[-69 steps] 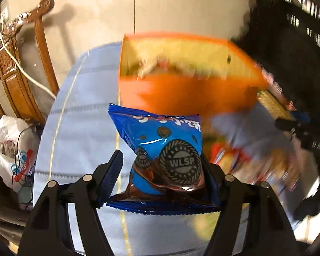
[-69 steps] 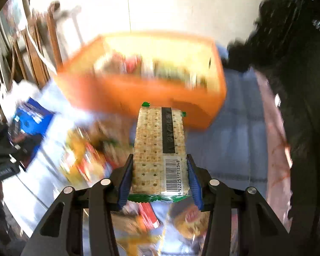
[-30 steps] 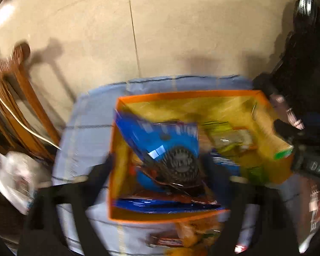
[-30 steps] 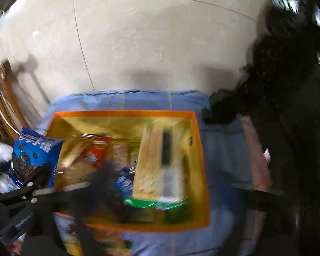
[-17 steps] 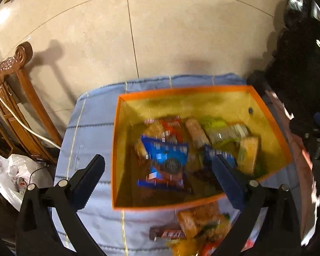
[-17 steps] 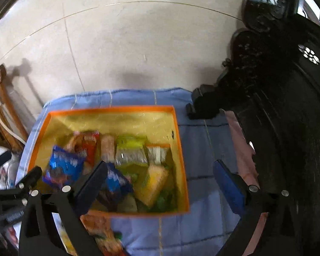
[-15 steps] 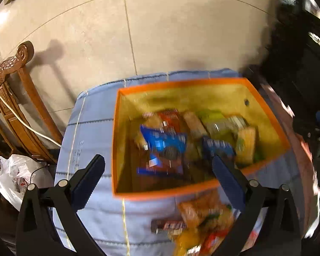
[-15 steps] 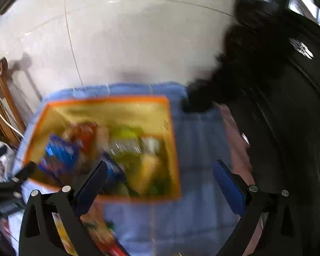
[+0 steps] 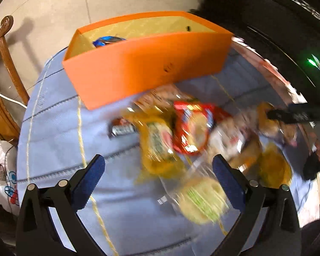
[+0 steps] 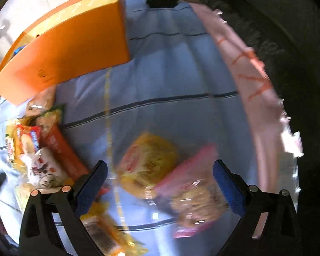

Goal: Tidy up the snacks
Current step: 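Move both open tools back to the snacks and grasp the yellow bun bag with the right tool, then grasp the green-printed bun pack with the left tool while the right tool holds the yellow bun bag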

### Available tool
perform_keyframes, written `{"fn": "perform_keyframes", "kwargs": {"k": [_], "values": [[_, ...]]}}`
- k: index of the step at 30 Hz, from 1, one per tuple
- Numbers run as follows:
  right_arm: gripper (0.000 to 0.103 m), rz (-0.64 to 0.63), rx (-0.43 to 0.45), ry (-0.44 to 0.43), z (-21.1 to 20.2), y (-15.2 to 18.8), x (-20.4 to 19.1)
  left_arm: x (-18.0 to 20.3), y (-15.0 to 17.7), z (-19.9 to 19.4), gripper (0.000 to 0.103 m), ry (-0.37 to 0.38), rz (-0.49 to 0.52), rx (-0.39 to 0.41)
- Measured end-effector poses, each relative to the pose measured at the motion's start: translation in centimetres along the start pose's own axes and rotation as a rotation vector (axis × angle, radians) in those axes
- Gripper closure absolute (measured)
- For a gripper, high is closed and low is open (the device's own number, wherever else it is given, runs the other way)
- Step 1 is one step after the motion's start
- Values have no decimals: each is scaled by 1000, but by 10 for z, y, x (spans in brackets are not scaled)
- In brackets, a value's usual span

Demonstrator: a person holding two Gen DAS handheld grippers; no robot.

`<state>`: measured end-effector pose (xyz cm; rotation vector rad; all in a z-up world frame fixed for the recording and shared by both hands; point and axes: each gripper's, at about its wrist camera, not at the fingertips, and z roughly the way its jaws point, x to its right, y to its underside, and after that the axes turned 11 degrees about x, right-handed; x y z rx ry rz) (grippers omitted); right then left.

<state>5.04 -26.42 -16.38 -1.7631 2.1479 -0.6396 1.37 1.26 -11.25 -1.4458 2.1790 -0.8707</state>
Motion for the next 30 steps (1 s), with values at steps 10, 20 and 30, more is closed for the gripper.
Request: {"fn": "perform_keyframes", "kwargs": {"k": [10,20,30], "values": [[3,144,-111,28,48,5,9,22,34,7,4,4,-36,16],[33,166,-55,40,32,17,-7,65,45,24,4,-47,99,-22],[48,168,-26,14,10,8,-23,63,41,14,43,-21,62,-54]]}}
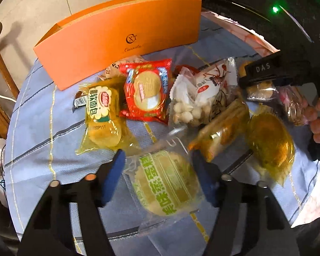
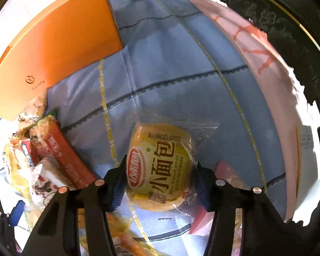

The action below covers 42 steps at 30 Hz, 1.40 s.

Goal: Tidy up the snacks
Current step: 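Grasp the green-printed bun pack with the left tool while the right tool holds the yellow bun bag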

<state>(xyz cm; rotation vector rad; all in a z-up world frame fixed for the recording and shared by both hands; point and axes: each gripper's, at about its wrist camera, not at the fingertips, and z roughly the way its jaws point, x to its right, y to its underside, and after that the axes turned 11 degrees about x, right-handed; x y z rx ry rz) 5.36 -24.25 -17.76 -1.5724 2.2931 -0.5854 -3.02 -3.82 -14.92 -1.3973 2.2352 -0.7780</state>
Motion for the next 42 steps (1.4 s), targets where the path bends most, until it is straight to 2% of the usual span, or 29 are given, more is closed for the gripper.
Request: {"fn": "perform_keyframes", "kwargs": {"k": [4,9,12,17,19,21,23,25,26,27,29,30,31,32,35,37,38,39,40,41,42], "values": [[48,24,24,-33,-21,-6,11,-3,-3,-6,45,38,-44,-18],[48,35,77,-53,-49,-16,15,-15,-4,-33,52,70,-52,10],[48,39,106,-63,-61,-23,18,-35,-3,-44,52,62,-109,-13],[48,36,124,-72,-66,-32,19,-52,2,-61,53,47,-123,-27],[48,42,125,-79,-66,-34,20,-56,2,-70,54,49,-106,-20],[48,44,126,-84,-68,-35,20,-55,1,-79,55,13,-48,-17],[48,44,133,-89,-68,-36,18,-59,-8,-91,55,-12,-40,-18],[48,41,138,-88,-71,-38,17,-63,-19,-105,56,-19,-35,45],[48,43,139,-93,-72,-39,17,-67,-24,-110,90,-42,-28,66],[48,46,140,-101,-73,-39,17,-72,-31,-112,101,-60,-58,54],[48,44,148,-107,-77,-41,15,-87,-43,-126,101,17,-157,107],[48,41,151,-110,-78,-42,14,-87,-47,-128,101,8,-146,118],[48,38,153,-114,-79,-43,14,-85,-50,-128,101,-34,-105,130],[48,36,156,-116,-79,-44,13,-84,-51,-125,101,-31,-79,135],[48,31,158,-122,-80,-45,12,-84,-46,-112,102,-20,-84,96],[48,22,157,-126,-80,-45,12,-91,-32,-105,99,-28,-93,85],[48,20,157,-122,-80,-45,12,-98,-24,-97,88,-39,-125,71],[48,22,157,-119,-79,-46,13,-104,-18,-91,45,-34,-143,57],[48,24,154,-119,-78,-47,13,-111,-12,-84,20,-30,-165,44],[48,26,148,-121,-76,-47,12,-116,-8,-81,6,-45,-171,56],[48,24,148,-121,-76,-48,11,-118,-5,-78,6,-39,-166,71]]}}
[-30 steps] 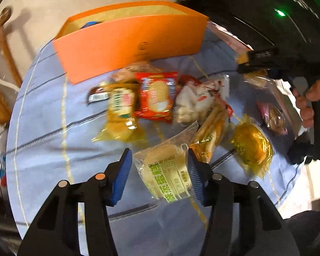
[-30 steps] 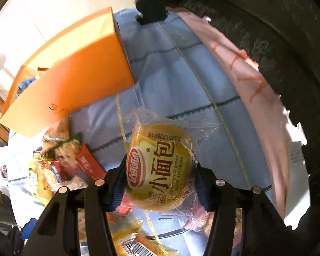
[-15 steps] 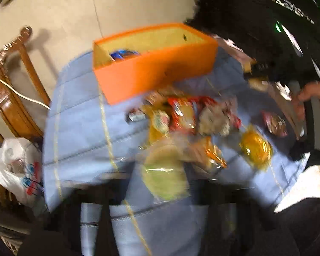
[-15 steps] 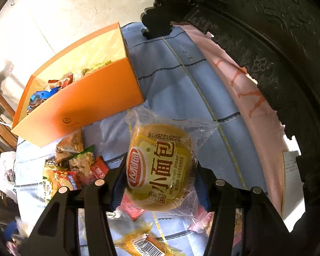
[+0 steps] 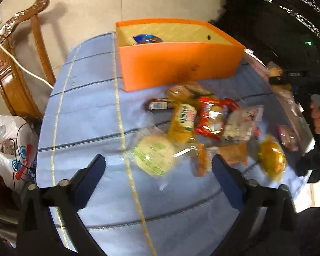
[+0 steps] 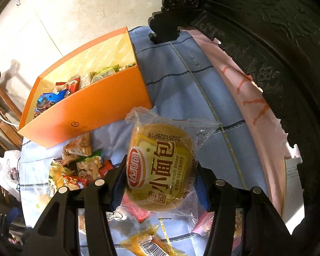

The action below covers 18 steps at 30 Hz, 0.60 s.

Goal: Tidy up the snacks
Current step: 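Grasp the green-printed bun pack with the left tool while the right tool holds the yellow bun bag, then carry both bun packs over the orange box and open both tools to drop them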

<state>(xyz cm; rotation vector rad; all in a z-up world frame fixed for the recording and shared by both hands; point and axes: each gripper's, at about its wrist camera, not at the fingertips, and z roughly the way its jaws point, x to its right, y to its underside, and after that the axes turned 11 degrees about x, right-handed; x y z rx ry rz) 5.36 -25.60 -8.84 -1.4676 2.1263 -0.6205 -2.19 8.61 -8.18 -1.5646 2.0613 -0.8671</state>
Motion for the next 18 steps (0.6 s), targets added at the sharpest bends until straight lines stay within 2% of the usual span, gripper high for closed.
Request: {"fn": "perform_keyframes", "kwargs": {"k": [5,8,9,10,11,13,15,18], "values": [[48,-21,-6,-19,3,0,-12,3,10,40,5,21,134,-19],[48,-31,-8,-25,4,0,-18,5,21,73,5,67,149,-59],[48,-31,-8,-25,4,0,-20,4,25,80,25,62,144,-65],[48,-32,-8,-23,4,0,-20,2,30,91,36,1,147,-86],[48,-31,-7,-21,4,0,-20,3,32,94,45,-22,149,-85],[48,-24,0,-13,3,-2,-18,7,30,91,46,6,153,-94],[48,-9,10,-6,1,-6,-12,10,24,76,47,49,120,-71],[48,8,28,-9,-4,-14,-9,17,12,52,47,24,123,-31]]}}
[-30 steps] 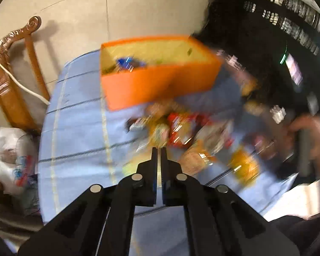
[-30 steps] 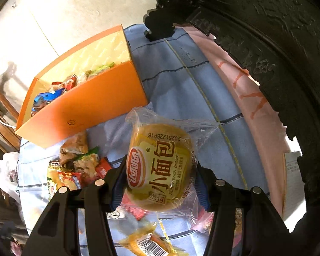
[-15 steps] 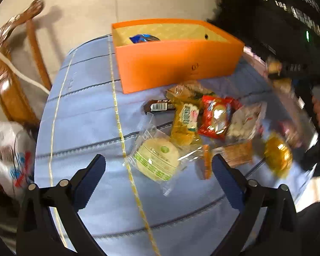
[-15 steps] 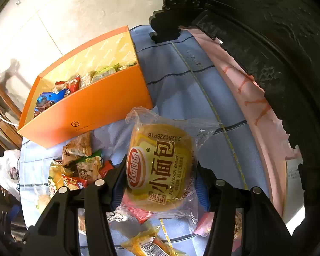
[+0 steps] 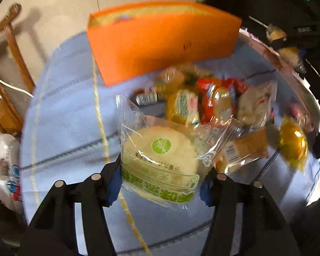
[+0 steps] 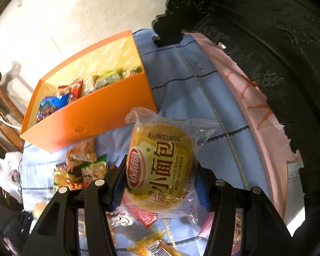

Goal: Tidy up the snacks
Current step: 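Carry both bun packs over the orange box and open both tools to drop them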

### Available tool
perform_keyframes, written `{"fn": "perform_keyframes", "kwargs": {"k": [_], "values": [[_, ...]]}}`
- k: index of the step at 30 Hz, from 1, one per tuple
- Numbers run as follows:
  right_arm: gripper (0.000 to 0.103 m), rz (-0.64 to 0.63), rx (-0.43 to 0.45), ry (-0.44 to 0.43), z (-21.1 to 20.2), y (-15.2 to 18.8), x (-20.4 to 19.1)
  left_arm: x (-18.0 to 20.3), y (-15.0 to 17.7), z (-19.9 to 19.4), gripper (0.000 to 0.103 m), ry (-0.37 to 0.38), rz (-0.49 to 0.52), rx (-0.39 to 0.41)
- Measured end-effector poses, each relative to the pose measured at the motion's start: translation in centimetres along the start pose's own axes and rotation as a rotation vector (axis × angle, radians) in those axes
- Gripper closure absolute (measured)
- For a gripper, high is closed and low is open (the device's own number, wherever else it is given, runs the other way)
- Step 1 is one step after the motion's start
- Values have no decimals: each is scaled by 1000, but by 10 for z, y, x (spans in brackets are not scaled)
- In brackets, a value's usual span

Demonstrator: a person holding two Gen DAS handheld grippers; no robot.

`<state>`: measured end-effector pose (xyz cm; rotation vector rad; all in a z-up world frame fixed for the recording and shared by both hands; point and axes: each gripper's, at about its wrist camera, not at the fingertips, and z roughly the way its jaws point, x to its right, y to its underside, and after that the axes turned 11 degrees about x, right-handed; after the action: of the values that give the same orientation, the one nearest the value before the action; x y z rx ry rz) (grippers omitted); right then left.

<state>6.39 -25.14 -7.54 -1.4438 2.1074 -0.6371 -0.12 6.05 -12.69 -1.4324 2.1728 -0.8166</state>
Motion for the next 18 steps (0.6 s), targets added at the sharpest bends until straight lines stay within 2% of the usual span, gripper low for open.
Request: {"fn": "perform_keyframes", "kwargs": {"k": [2,4,6,8,12,16,18], "values": [[48,-8,20,-15,-6,-7,-4,2,-13,-17,46,21,-23,18],[48,-33,47,-39,-13,-17,-14,2,-40,-37,46,8,-25,66],[48,-57,69,-75,-18,-28,-28,0,-69,-46,46,-51,-39,96],[48,-95,98,-107,-24,-40,-44,-4,-107,-52,46,-93,-94,145],[48,-161,134,-178,-21,-76,-78,-17,-177,-36,46,-155,-151,206],[48,-240,178,-165,-7,-115,-102,-32,-232,9,46,-172,-187,171],[47,-257,178,-171,1,-128,-107,-38,-246,25,46,-174,-196,165]]}}
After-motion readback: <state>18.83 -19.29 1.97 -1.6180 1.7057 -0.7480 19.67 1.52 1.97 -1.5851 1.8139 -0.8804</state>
